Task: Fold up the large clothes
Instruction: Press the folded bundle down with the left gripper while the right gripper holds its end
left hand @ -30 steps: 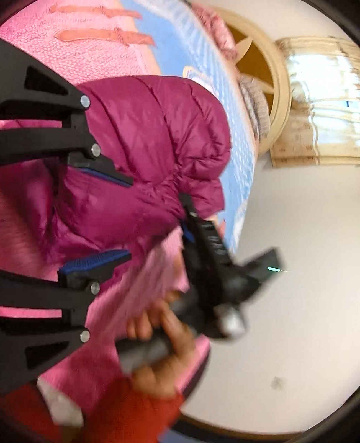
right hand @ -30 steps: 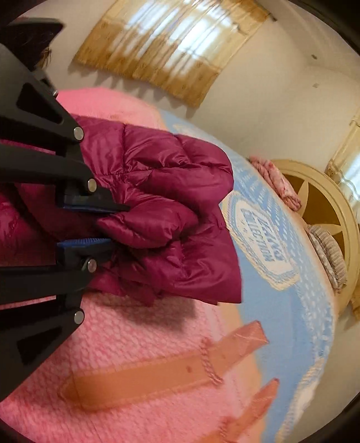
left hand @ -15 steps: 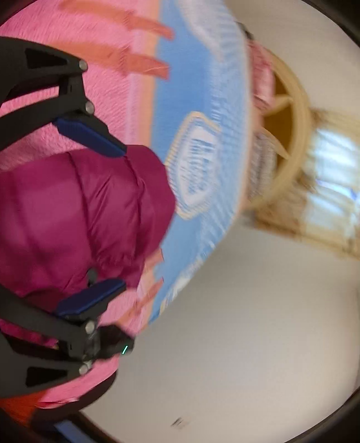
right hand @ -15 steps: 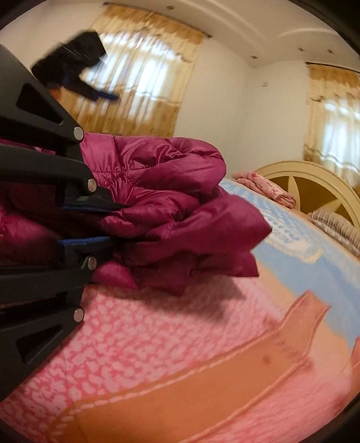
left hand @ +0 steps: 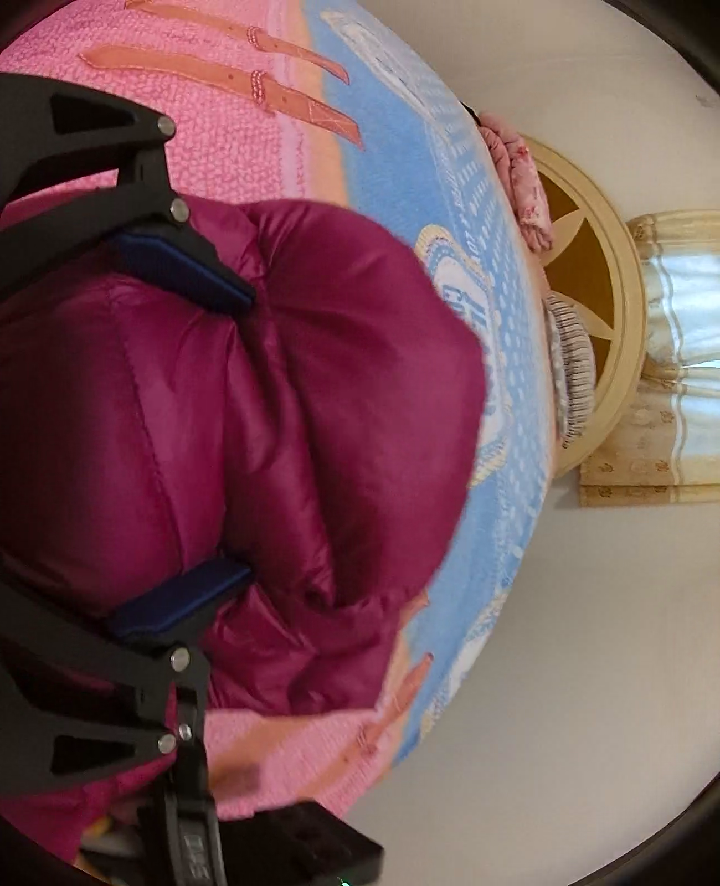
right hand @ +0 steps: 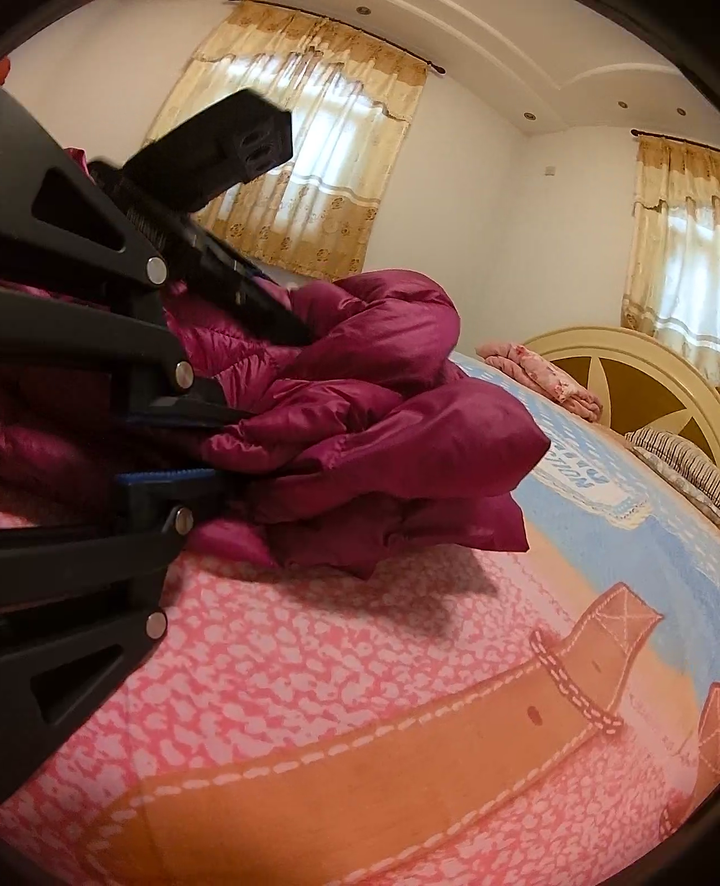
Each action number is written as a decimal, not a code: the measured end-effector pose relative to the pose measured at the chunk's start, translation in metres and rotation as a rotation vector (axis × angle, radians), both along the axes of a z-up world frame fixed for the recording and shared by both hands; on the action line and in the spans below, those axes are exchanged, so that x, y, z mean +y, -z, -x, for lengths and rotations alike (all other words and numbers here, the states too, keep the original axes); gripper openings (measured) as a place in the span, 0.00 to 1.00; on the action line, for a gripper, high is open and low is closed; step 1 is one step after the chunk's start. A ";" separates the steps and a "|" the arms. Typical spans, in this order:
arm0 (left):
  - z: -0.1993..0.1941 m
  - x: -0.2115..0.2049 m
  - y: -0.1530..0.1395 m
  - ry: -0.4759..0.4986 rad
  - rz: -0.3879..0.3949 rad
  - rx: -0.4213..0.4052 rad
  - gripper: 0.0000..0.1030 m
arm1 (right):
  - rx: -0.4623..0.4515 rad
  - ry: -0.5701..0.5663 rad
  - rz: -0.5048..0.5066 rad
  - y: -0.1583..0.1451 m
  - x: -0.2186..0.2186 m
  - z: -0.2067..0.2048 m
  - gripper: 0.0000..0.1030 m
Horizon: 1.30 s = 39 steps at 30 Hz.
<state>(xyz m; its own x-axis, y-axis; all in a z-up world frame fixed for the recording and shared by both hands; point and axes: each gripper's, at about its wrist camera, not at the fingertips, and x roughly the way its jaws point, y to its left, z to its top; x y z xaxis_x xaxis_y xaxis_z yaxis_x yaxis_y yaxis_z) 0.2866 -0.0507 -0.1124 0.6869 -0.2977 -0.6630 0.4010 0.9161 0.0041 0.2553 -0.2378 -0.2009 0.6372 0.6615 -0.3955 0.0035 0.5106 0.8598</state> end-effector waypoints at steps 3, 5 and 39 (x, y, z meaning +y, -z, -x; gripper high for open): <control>-0.003 0.000 0.004 -0.003 -0.011 0.026 0.93 | -0.001 0.007 0.043 -0.006 -0.002 0.004 0.08; 0.000 0.002 0.002 0.002 -0.014 0.028 0.93 | 0.001 0.027 0.108 -0.021 -0.005 0.014 0.12; -0.019 0.088 -0.077 -0.033 0.161 0.064 0.94 | -0.178 0.008 0.577 -0.145 0.039 0.089 0.13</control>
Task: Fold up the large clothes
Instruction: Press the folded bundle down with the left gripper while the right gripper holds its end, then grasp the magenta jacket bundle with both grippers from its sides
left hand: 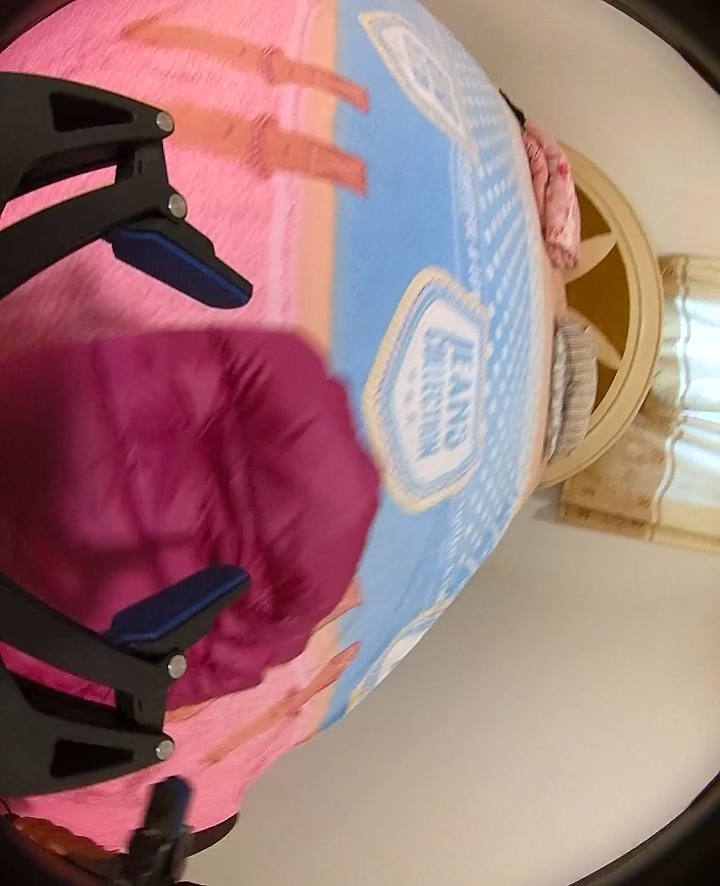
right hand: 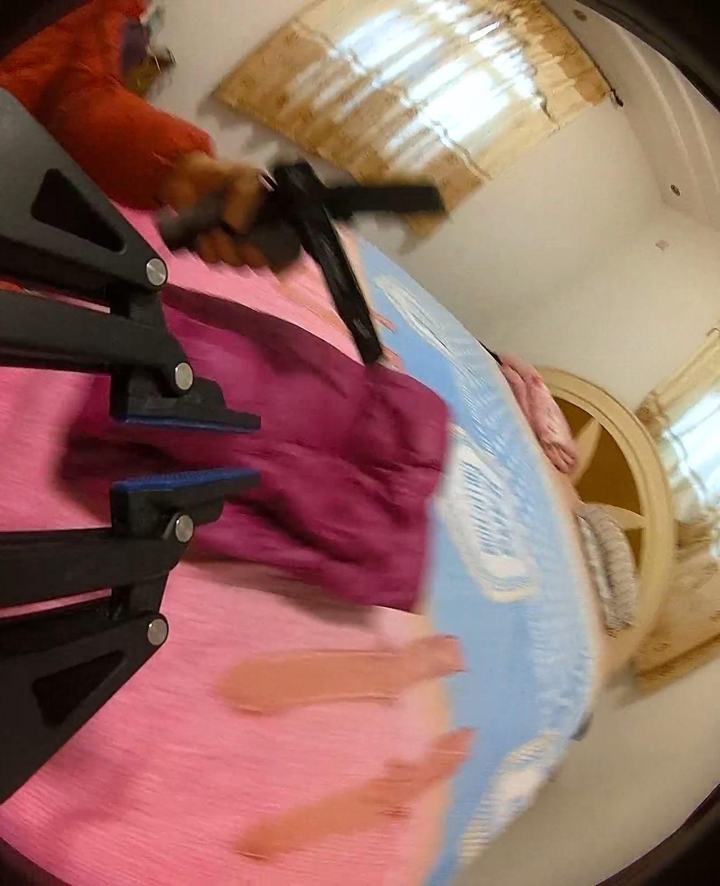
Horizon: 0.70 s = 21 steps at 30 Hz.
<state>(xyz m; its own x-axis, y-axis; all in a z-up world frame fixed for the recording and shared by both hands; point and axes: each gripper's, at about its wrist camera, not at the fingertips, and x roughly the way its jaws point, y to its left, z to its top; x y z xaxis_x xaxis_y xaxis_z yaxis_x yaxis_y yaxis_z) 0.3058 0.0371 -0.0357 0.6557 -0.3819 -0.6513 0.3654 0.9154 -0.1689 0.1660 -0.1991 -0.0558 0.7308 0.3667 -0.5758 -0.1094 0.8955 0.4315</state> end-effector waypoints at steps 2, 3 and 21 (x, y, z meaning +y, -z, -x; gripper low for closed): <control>-0.016 0.001 0.000 -0.029 -0.018 -0.001 0.94 | 0.003 0.006 0.057 -0.002 0.005 -0.031 0.13; -0.025 0.000 0.002 -0.036 -0.022 0.010 0.94 | 0.010 0.011 0.087 0.002 0.008 -0.040 0.13; -0.087 -0.053 0.082 -0.091 -0.128 0.110 1.00 | 0.122 0.102 0.040 0.102 -0.008 -0.142 0.13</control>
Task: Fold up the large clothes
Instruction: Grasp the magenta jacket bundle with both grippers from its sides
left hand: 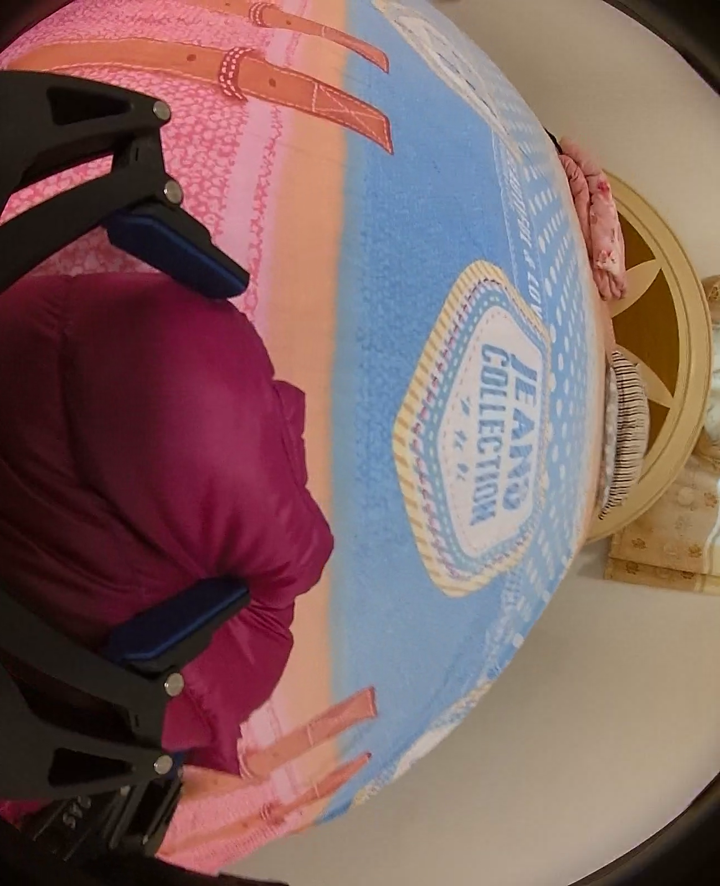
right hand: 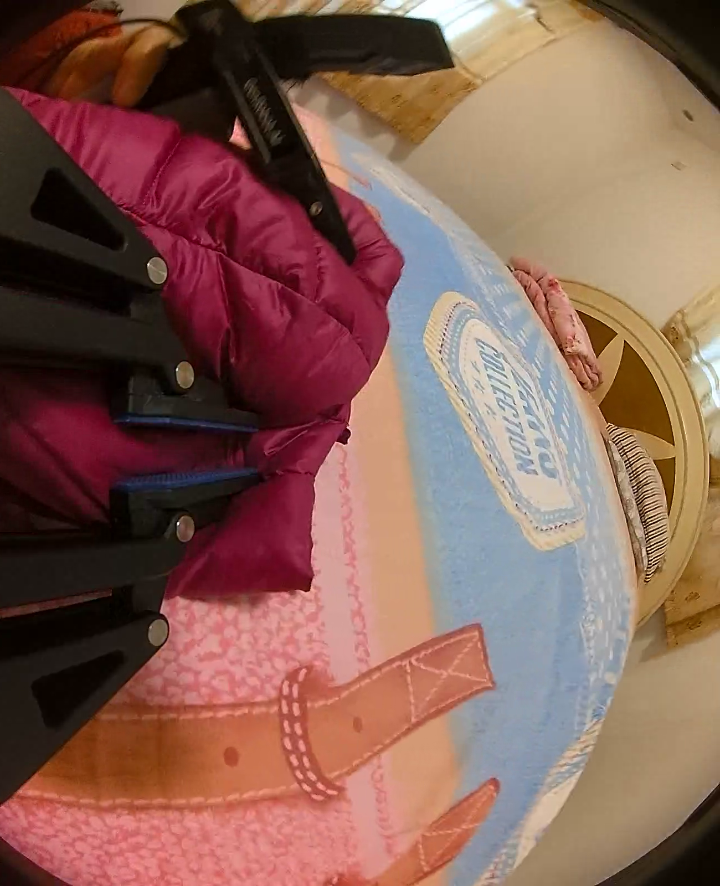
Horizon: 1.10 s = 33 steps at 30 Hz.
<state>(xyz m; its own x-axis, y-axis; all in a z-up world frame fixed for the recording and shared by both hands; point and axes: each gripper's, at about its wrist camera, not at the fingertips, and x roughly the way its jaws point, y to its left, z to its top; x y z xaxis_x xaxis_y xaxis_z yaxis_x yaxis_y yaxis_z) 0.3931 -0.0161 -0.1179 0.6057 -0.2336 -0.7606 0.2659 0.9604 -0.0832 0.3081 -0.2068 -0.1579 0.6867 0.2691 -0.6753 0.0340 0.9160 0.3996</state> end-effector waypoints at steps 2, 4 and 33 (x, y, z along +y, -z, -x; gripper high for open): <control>0.001 -0.002 0.000 0.004 -0.020 0.003 1.00 | 0.001 0.001 -0.002 -0.001 0.001 0.002 0.13; 0.003 0.001 -0.005 0.017 -0.031 0.011 1.00 | 0.012 0.011 -0.025 -0.006 -0.002 0.006 0.13; 0.117 0.086 -0.056 0.044 0.093 -0.103 1.00 | -0.068 0.029 -0.236 -0.061 -0.008 0.131 0.41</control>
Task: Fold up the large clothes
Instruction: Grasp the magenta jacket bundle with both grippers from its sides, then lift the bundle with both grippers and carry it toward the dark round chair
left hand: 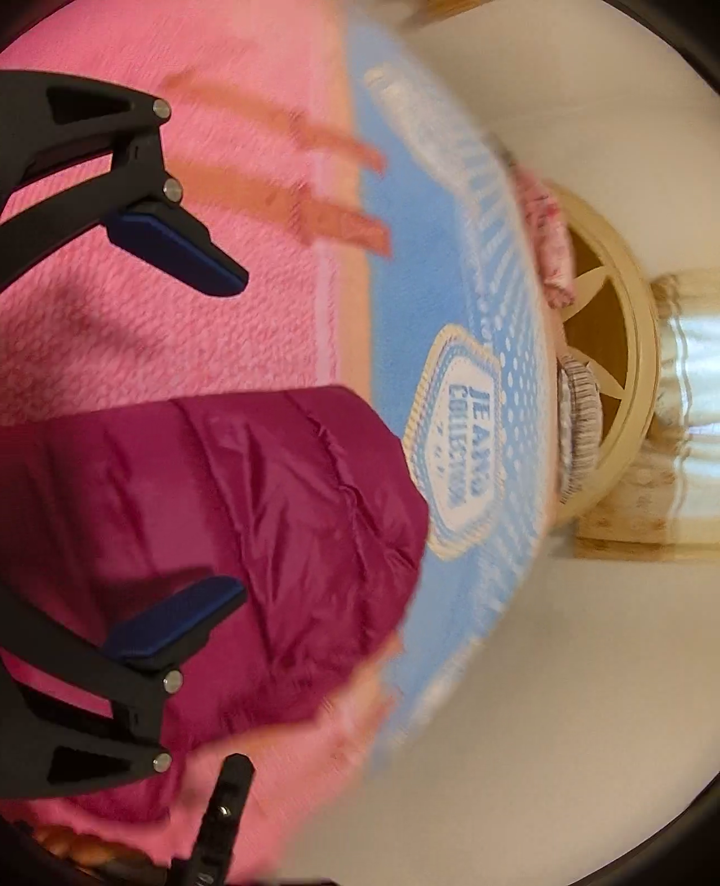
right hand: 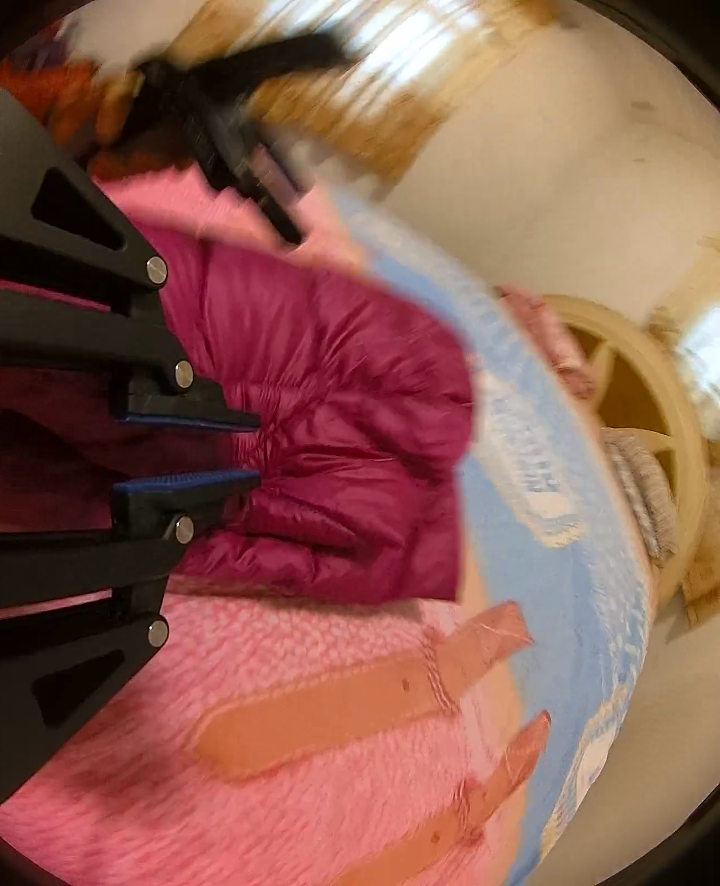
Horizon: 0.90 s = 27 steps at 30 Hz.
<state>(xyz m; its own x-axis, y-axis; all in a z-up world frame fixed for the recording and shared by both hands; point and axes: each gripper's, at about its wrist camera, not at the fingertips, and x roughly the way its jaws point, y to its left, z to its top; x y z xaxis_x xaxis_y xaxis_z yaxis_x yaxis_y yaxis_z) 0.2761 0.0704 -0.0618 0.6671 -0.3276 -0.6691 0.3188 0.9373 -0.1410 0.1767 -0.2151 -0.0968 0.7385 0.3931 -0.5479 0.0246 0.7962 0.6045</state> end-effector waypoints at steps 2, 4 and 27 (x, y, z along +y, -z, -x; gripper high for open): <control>-0.004 0.027 0.006 0.009 0.191 0.054 1.00 | -0.070 0.054 -0.052 -0.011 -0.019 0.017 0.97; -0.015 0.048 0.021 -0.024 0.346 0.128 1.00 | -0.100 0.076 -0.089 -0.011 -0.032 0.025 0.99; -0.050 -0.014 0.083 0.256 0.446 0.225 0.98 | 0.038 -0.129 0.127 0.059 0.038 -0.084 0.74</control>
